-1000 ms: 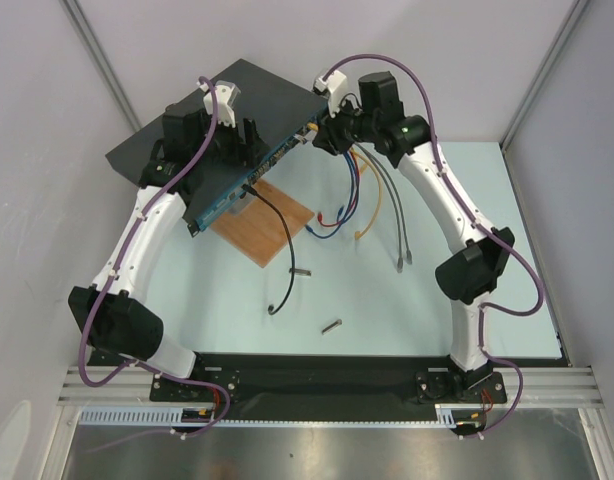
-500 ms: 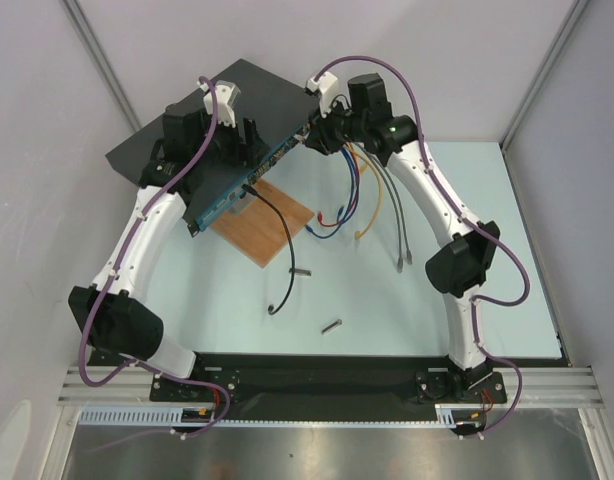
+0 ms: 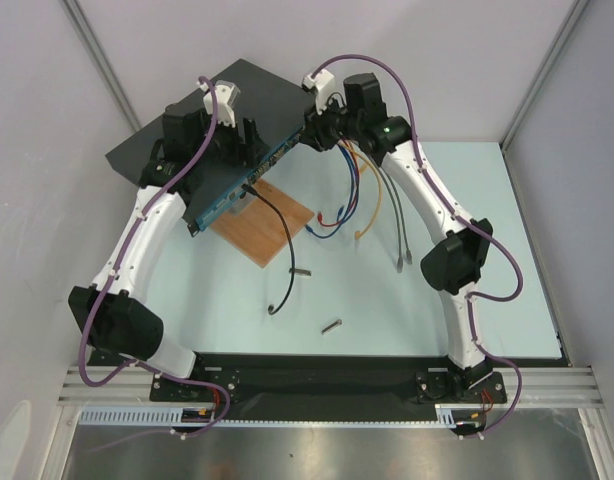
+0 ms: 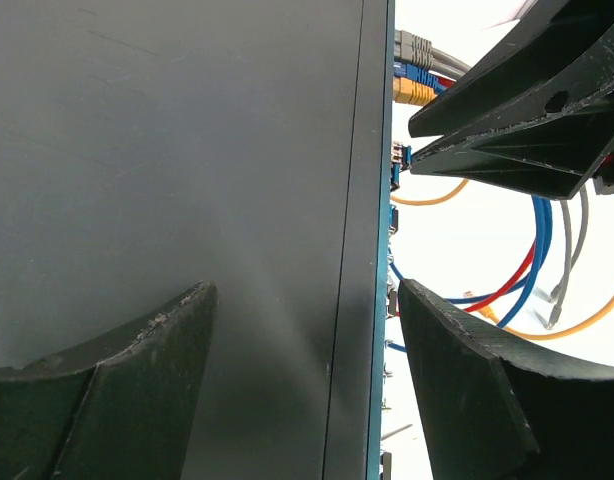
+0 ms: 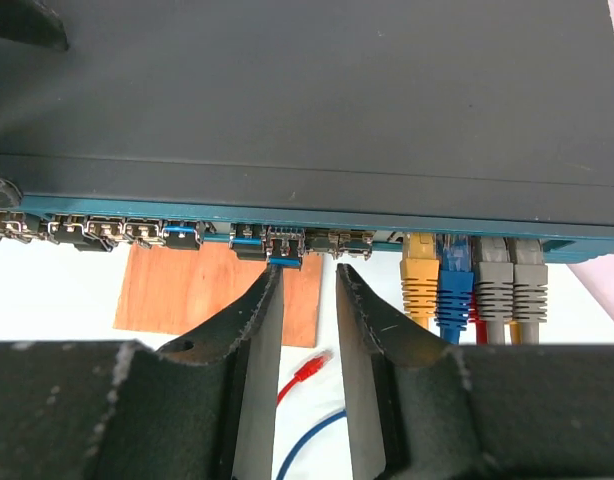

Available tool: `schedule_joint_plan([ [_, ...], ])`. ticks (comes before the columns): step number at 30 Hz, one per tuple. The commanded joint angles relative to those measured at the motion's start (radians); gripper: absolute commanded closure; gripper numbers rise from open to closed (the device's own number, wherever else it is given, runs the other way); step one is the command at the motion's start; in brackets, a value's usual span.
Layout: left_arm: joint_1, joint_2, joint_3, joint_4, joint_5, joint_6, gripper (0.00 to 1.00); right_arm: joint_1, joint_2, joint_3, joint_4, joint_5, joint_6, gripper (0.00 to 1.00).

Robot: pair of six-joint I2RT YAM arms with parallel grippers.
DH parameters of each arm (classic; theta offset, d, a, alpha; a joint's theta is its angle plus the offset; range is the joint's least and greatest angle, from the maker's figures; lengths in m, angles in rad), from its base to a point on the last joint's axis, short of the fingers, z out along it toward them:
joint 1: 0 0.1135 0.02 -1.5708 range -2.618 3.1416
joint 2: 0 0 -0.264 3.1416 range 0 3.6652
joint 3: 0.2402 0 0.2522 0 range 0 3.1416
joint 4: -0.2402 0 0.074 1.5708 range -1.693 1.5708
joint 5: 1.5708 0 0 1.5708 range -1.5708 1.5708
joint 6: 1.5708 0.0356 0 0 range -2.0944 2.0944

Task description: Insert the plug into the switch port

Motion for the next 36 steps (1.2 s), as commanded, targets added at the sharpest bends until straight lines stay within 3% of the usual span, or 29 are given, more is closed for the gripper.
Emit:
schedule_joint_plan([
  [1, 0.011, 0.010, 0.006, -0.016, 0.009, 0.002, 0.21, 0.019, 0.020, 0.052, 0.122, -0.014, 0.028, 0.69],
  [17, 0.033, 0.022, 0.008, -0.036, 0.009, 0.005, 0.21, 0.028, 0.063, 0.036, 0.315, -0.056, 0.071, 0.73],
  [27, 0.037, 0.021, 0.015, -0.013, 0.064, 0.008, 0.21, -0.012, -0.068, -0.148, 0.381, -0.080, 0.053, 0.74],
  [36, 0.037, 0.011, 0.014, -0.043, 0.049, 0.028, 0.22, -0.002, 0.012, -0.096, 0.361, -0.086, 0.054, 0.76],
])
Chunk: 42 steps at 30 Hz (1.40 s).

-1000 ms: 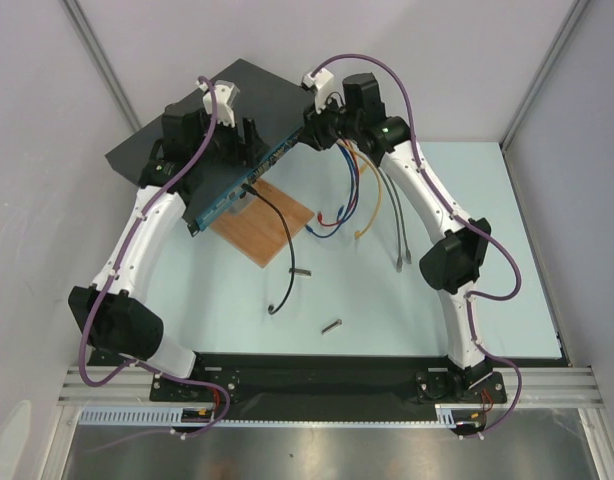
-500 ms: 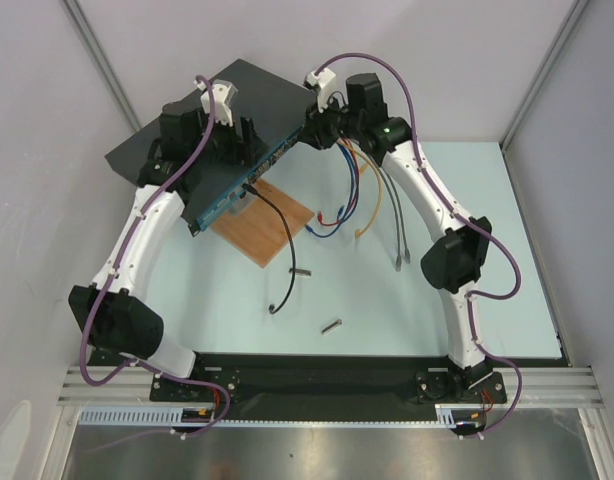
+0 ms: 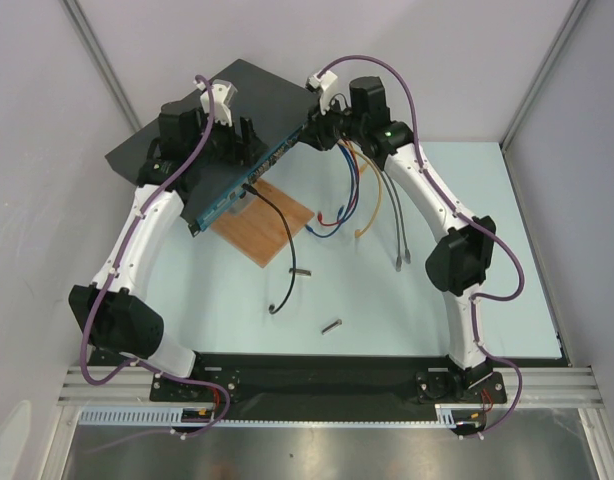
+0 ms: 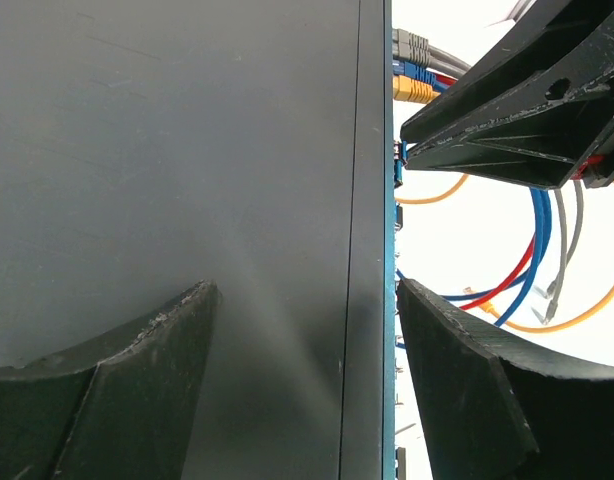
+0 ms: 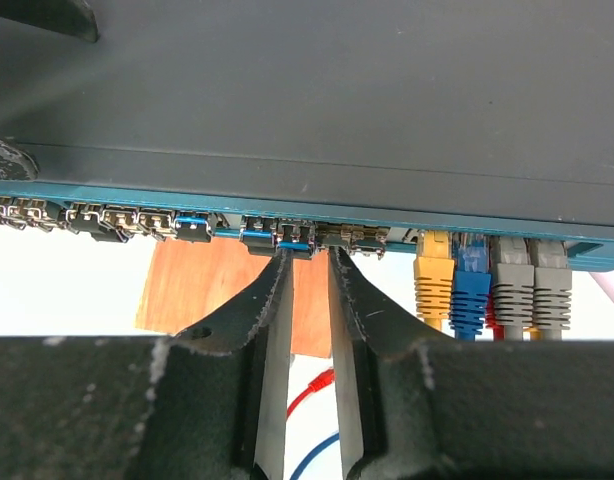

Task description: Insert the plug into the switch port

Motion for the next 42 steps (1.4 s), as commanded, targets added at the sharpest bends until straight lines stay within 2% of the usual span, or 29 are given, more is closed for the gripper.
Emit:
schedule_joint_plan([
  [1, 0.011, 0.004, 0.008, -0.052, 0.007, 0.026, 0.22, 0.019, 0.049, 0.035, 0.191, 0.014, -0.001, 0.77],
  [10, 0.013, 0.022, 0.007, -0.101, 0.025, 0.069, 0.23, 0.021, 0.107, 0.041, 0.324, -0.046, 0.048, 0.83],
  [14, 0.019, 0.026, 0.016, -0.112, 0.027, 0.080, 0.24, 0.030, 0.142, 0.076, 0.329, -0.058, 0.048, 0.91],
  [18, 0.021, 0.019, 0.019, -0.105, 0.028, 0.081, 0.23, 0.021, 0.122, 0.067, 0.295, -0.066, 0.034, 0.91],
  [21, 0.022, 0.009, 0.025, -0.085, 0.047, 0.089, 0.22, -0.007, 0.031, -0.011, 0.240, -0.119, 0.022, 0.82],
  [22, 0.021, 0.006, 0.034, -0.080, 0.060, 0.095, 0.22, -0.036, -0.033, -0.037, 0.219, -0.142, 0.016, 0.72],
  [24, 0.021, 0.004, 0.065, -0.072, 0.102, 0.115, 0.21, -0.066, -0.114, -0.120, 0.133, -0.231, -0.027, 0.62],
  [25, 0.019, 0.001, 0.073, -0.063, 0.111, 0.117, 0.21, -0.092, -0.153, -0.155, 0.099, -0.262, -0.052, 0.49],
  [28, 0.018, -0.030, 0.076, -0.020, 0.169, 0.132, 0.20, -0.132, -0.333, -0.316, -0.065, -0.357, -0.203, 0.31],
  [32, 0.013, -0.062, 0.067, 0.024, 0.214, 0.123, 0.18, -0.136, -0.495, -0.524, -0.368, -0.357, -0.432, 0.23],
  [35, 0.011, -0.074, 0.065, 0.015, 0.251, 0.121, 0.18, -0.104, -0.561, -0.644, -0.488, -0.338, -0.596, 0.21],
  [36, 0.011, -0.076, 0.065, 0.001, 0.261, 0.123, 0.18, -0.085, -0.575, -0.753, -0.504, -0.319, -0.686, 0.23],
  [38, 0.011, -0.085, 0.065, -0.017, 0.277, 0.124, 0.18, -0.036, -0.611, -0.874, -0.506, -0.272, -0.742, 0.25],
  [40, 0.007, -0.093, 0.063, -0.040, 0.283, 0.127, 0.18, -0.007, -0.655, -1.050, -0.461, -0.253, -0.788, 0.28],
  [42, -0.002, -0.109, 0.060, -0.055, 0.278, 0.144, 0.18, 0.050, -0.695, -1.137, -0.372, -0.229, -0.790, 0.29],
])
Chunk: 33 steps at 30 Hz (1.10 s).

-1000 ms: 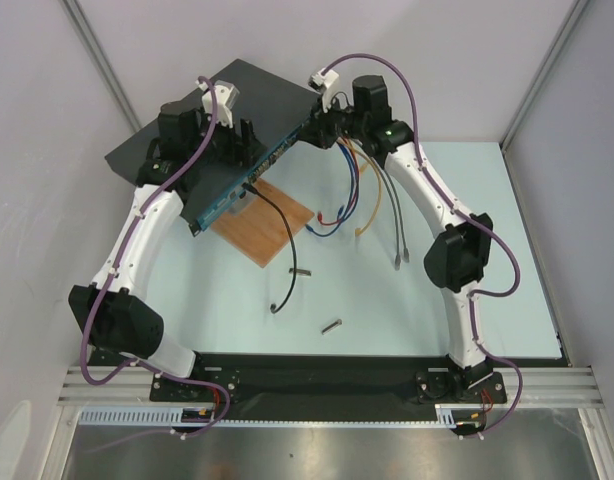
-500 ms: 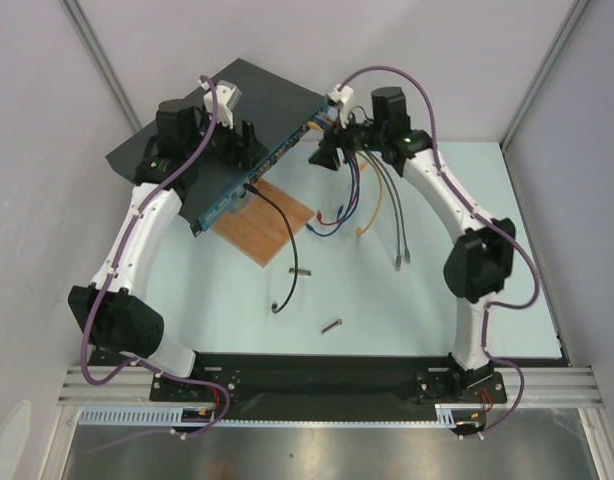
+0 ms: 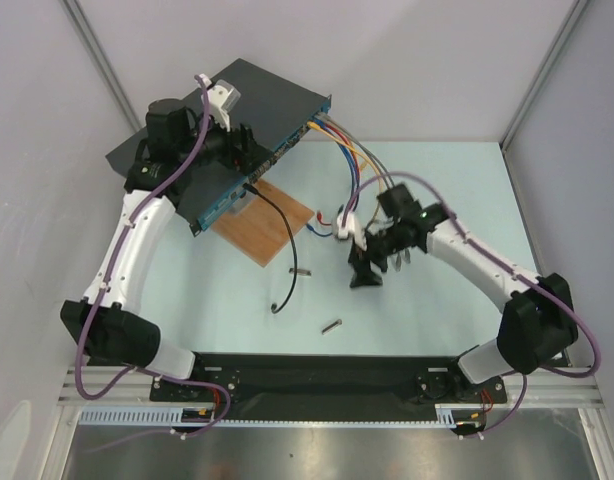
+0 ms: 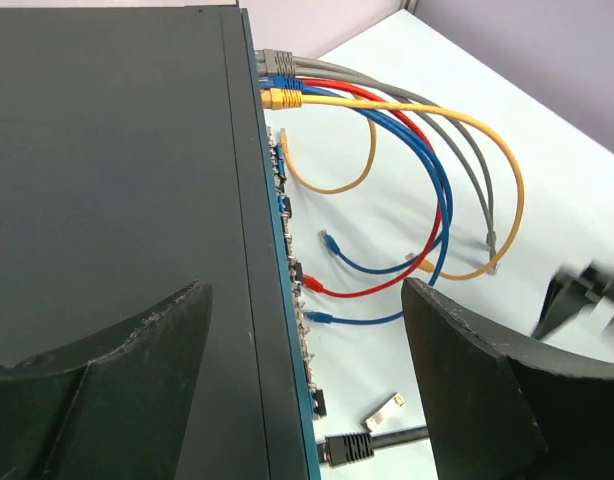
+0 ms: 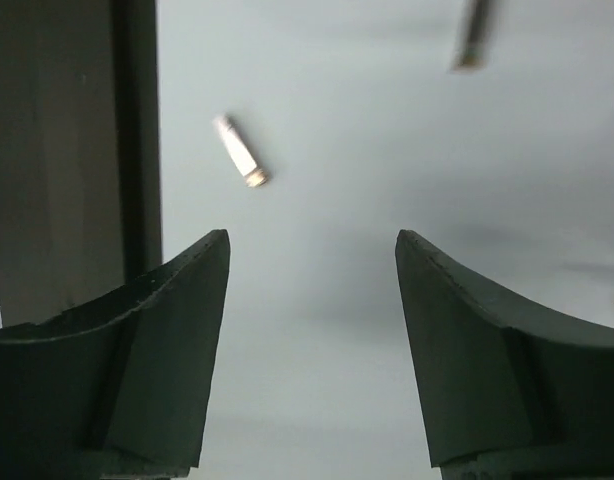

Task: Insert the plug into the switch port
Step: Insert the plug into the switch port, then pick up the plug from the center of the board.

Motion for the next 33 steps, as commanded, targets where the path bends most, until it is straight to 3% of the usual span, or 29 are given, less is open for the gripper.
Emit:
schedule_joint_plan([
  [1, -0.017, -0.066, 0.018, -0.026, 0.042, 0.050, 0.18, 0.066, -0.038, -0.192, 0.043, 0.060, -0.118, 0.30],
  [5, -0.035, -0.138, -0.051, -0.051, 0.002, 0.104, 0.18, 0.128, -0.040, -0.276, 0.191, 0.075, -0.079, 0.32],
  [17, -0.041, -0.203, -0.169, -0.085, -0.027, 0.178, 0.18, 0.277, 0.058, -0.395, 0.391, 0.135, -0.101, 0.36],
  [27, -0.051, -0.241, -0.204, -0.095, -0.051, 0.176, 0.19, 0.343, 0.124, -0.386, 0.396, 0.169, -0.131, 0.43],
  [33, -0.051, -0.233, -0.190, -0.104, -0.058, 0.198, 0.18, 0.376, 0.166, -0.368, 0.390, 0.221, -0.138, 0.55],
])
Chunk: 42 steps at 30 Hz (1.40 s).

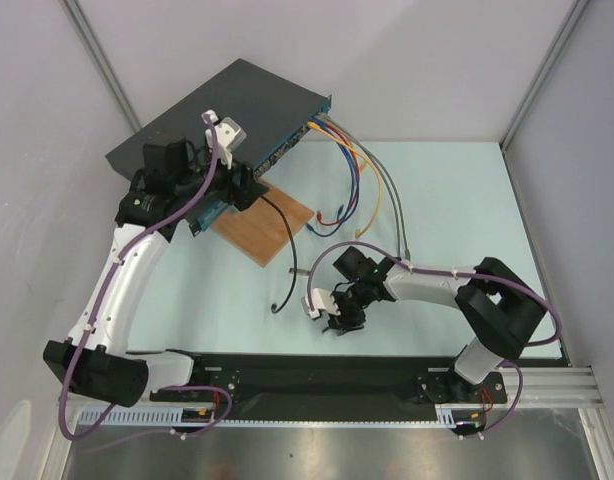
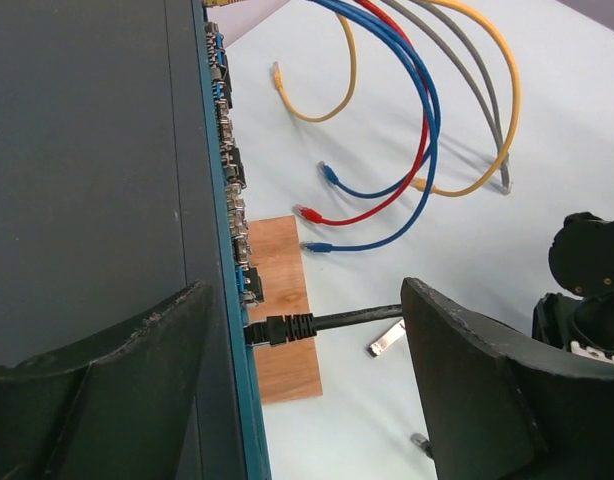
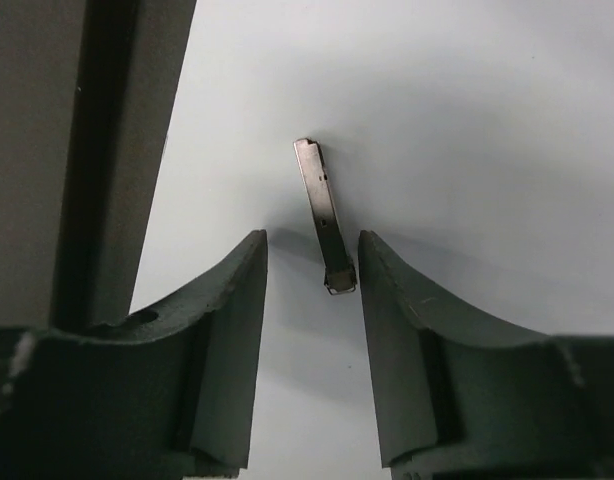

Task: Insert the plug into the switch port
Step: Pick up the plug from the center of the board.

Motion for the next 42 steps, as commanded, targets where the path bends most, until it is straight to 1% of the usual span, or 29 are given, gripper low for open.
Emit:
schedule_joint_plan([
  [1, -0.006, -0.022, 0.011, 0.000, -0.003, 0.035, 0.19, 0.022, 0.015, 0.030, 0.018, 0.036, -0.020, 0.56],
  [5, -0.006, -0.027, 0.009, -0.003, 0.000, 0.042, 0.19, 0.042, 0.032, 0.033, 0.039, 0.079, -0.005, 0.70],
  [6, -0.006, -0.027, 0.009, -0.003, 0.000, 0.045, 0.19, 0.045, 0.037, 0.036, 0.044, 0.103, 0.009, 0.81],
  [7, -0.006, -0.025, 0.014, -0.003, 0.001, 0.050, 0.18, 0.048, 0.041, 0.043, 0.042, 0.111, 0.016, 0.87],
  [8, -0.006, -0.025, 0.018, -0.003, 0.001, 0.052, 0.19, 0.047, 0.044, 0.046, 0.044, 0.129, 0.026, 0.98],
  [9, -0.006, -0.019, 0.026, -0.003, 0.006, 0.053, 0.18, 0.047, 0.041, 0.050, 0.047, 0.142, 0.048, 1.00],
  [12, -0.008, 0.007, 0.086, -0.017, 0.018, 0.065, 0.18, 0.014, 0.020, 0.075, 0.044, 0.202, 0.073, 1.00],
  [13, -0.009, 0.030, 0.103, -0.025, 0.029, 0.079, 0.18, -0.034, 0.009, 0.093, 0.008, 0.203, 0.090, 1.00],
  [15, -0.018, 0.050, 0.158, -0.049, 0.047, 0.102, 0.18, -0.100, -0.017, 0.150, -0.060, 0.150, 0.105, 1.00],
  [16, -0.023, 0.057, 0.175, -0.054, 0.053, 0.127, 0.18, -0.142, -0.024, 0.227, -0.141, 0.119, 0.121, 1.00],
  [17, -0.037, 0.070, 0.190, -0.057, 0.070, 0.142, 0.18, -0.220, -0.026, 0.274, -0.187, 0.047, 0.130, 1.00],
  [18, -0.044, 0.076, 0.225, -0.071, 0.076, 0.162, 0.16, -0.266, -0.025, 0.321, -0.233, 0.010, 0.142, 1.00],
  [19, -0.050, 0.079, 0.244, -0.083, 0.086, 0.214, 0.16, -0.301, -0.015, 0.446, -0.329, -0.027, 0.159, 1.00],
  [20, -0.064, 0.088, 0.262, -0.095, 0.096, 0.246, 0.16, -0.331, -0.003, 0.507, -0.382, -0.101, 0.185, 1.00],
  [21, -0.070, 0.090, 0.291, -0.123, 0.105, 0.280, 0.15, -0.385, 0.012, 0.585, -0.437, -0.138, 0.205, 1.00],
  [22, -0.078, 0.093, 0.307, -0.143, 0.112, 0.364, 0.14, -0.401, 0.055, 0.654, -0.536, -0.174, 0.219, 1.00],
  [23, -0.110, 0.094, 0.319, -0.163, 0.119, 0.410, 0.14, -0.418, 0.076, 0.797, -0.581, -0.241, 0.252, 1.00],
  [24, -0.130, 0.096, 0.337, -0.207, 0.118, 0.459, 0.14, -0.438, 0.098, 0.861, -0.626, -0.274, 0.266, 1.00],
  [25, -0.151, 0.096, 0.342, -0.232, 0.115, 0.555, 0.13, -0.443, 0.151, 0.918, -0.696, -0.301, 0.283, 1.00],
  [26, -0.199, 0.096, 0.345, -0.255, 0.113, 0.606, 0.13, -0.446, 0.179, 1.042, -0.733, -0.346, 0.300, 1.00],
  [27, -0.224, 0.097, 0.342, -0.293, 0.098, 0.649, 0.13, -0.446, 0.208, 1.094, -0.772, -0.367, 0.312, 1.00],
  [28, -0.268, 0.099, 0.335, -0.309, 0.086, 0.727, 0.13, -0.446, 0.265, 1.153, -0.857, -0.395, 0.311, 1.00],
  [29, -0.285, 0.100, 0.327, -0.321, 0.080, 0.762, 0.13, -0.444, 0.299, 1.202, -0.905, -0.456, 0.306, 1.00],
  [30, -0.300, 0.100, 0.319, -0.330, 0.070, 0.789, 0.13, -0.444, 0.328, 1.295, -0.956, -0.485, 0.275, 1.00],
  [31, -0.314, 0.107, 0.304, -0.333, 0.064, 0.837, 0.13, -0.440, 0.357, 1.335, -1.069, -0.516, 0.248, 1.00],
  [32, -0.340, 0.108, 0.296, -0.333, 0.060, 0.858, 0.14, -0.437, 0.403, 1.369, -1.094, -0.544, 0.248, 1.00],
  [33, -0.349, 0.113, 0.287, -0.332, 0.053, 0.893, 0.14, -0.435, 0.411, 1.386, -1.094, -0.553, 0.282, 1.00],
  [39, -0.406, 0.159, 0.275, -0.373, 0.044, 1.015, 0.18, -0.429, 0.403, 1.388, -1.093, -0.575, 0.267, 1.00],
  [42, -0.423, 0.176, 0.264, -0.378, 0.032, 1.046, 0.21, -0.434, 0.397, 1.388, -1.093, -0.576, 0.263, 1.00],
])
